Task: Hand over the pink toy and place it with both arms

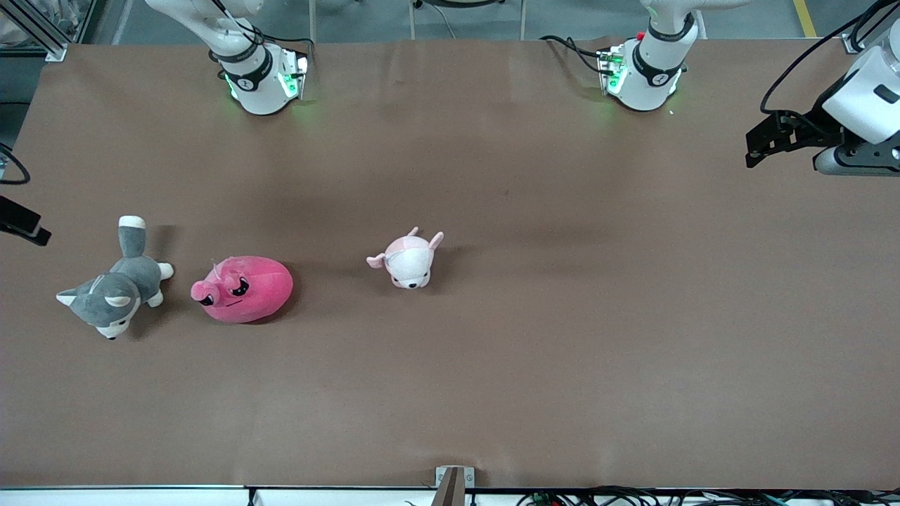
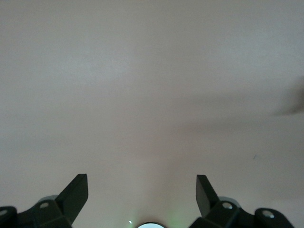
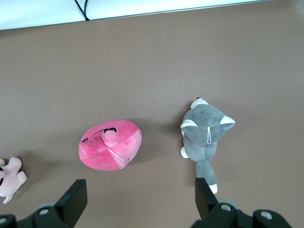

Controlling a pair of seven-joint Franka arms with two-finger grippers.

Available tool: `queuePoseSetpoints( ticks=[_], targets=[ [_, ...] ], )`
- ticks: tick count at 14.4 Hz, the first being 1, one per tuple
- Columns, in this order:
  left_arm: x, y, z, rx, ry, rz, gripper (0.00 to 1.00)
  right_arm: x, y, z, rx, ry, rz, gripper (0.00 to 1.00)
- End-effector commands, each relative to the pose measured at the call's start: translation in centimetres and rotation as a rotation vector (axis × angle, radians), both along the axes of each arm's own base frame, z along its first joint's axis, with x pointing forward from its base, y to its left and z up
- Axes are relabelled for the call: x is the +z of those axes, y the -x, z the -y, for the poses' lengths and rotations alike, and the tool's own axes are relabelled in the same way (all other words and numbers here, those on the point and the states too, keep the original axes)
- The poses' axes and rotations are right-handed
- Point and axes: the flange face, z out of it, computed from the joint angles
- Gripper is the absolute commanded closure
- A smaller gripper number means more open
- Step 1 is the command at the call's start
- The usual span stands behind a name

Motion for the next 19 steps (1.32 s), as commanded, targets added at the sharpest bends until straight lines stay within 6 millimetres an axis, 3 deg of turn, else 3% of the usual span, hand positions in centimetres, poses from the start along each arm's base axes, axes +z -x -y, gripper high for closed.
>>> queuePoseSetpoints(
  ticks=[1, 7, 10, 19],
  targets=[
    [0.1, 0.1, 0.0, 0.046, 0.029, 0.006, 0.00, 0.4, 2.3, -0.2, 0.006, 0.005, 0.007, 0.00],
    [-0.2, 0.0, 0.4, 0.048, 0.028, -0.002, 0.00, -0.1, 6.8, -1.1, 0.017, 0.012, 0.023, 0.00],
    [-0.3, -0.2, 0.4, 0.047, 0.022, -0.003, 0.00, -0.2, 8.0, -1.3, 0.019, 0.012, 0.035, 0.00],
    [-0.3, -0.2, 0.4, 0.047, 0.020, -0.006, 0.00, -0.1, 8.2, -1.9, 0.037, 0.053, 0.023, 0.00]
  ],
)
